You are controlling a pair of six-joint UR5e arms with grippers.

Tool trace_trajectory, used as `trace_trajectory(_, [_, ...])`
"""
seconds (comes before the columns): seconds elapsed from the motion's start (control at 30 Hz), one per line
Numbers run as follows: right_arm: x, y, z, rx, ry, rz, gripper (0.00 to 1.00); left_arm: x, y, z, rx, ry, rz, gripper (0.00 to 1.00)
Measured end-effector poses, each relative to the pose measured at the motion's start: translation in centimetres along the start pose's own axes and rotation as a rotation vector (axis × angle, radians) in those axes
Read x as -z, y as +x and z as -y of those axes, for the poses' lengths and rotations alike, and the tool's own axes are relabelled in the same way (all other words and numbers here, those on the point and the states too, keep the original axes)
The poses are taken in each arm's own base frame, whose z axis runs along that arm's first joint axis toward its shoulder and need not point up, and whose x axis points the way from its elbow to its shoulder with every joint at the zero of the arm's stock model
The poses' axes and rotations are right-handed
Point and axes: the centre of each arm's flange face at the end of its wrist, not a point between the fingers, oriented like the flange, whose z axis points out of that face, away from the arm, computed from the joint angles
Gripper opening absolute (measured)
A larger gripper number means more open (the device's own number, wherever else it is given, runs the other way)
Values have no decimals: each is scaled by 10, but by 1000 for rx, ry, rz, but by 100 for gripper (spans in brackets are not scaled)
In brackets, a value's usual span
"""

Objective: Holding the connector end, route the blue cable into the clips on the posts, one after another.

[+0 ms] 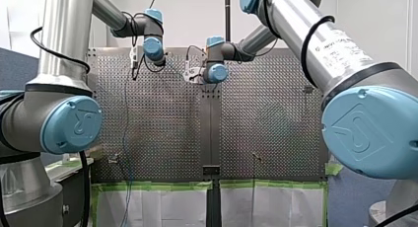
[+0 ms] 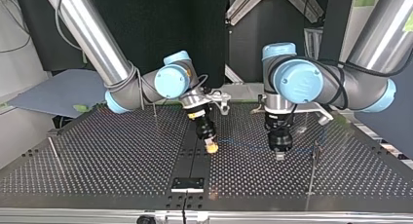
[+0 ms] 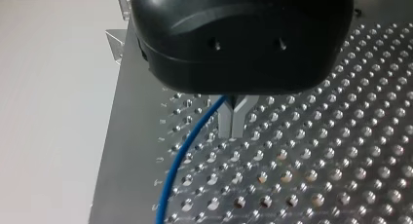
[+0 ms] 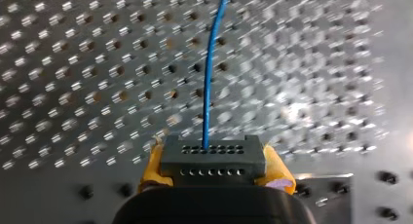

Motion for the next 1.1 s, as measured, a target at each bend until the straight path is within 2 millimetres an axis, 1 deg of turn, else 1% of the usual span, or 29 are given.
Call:
trace_trajectory(0.1, [3,-9,-2,1,-10,18,0,1,11,8,6,14,-29,0])
trace_trajectory(0.27, [5,-13,-6,4,-27,27,0,-1,37,21,20,32,-83,0])
trace_trajectory(0.43, [7,-21,-10,5,-43,41,0,-1,67,25,38,36,-113,0])
trace_trajectory(0.63, [16,-42,-14,11,-59,75,0,-1,99,29,36,40,-137,0])
trace_trajectory(0.77, [22,-58,-17,14,-72,91,0,0,106,34,33,47,-143,0])
trace_trajectory(1.1, [32,-86,-26,11,-93,95,0,10,120,47,36,58,-148,0])
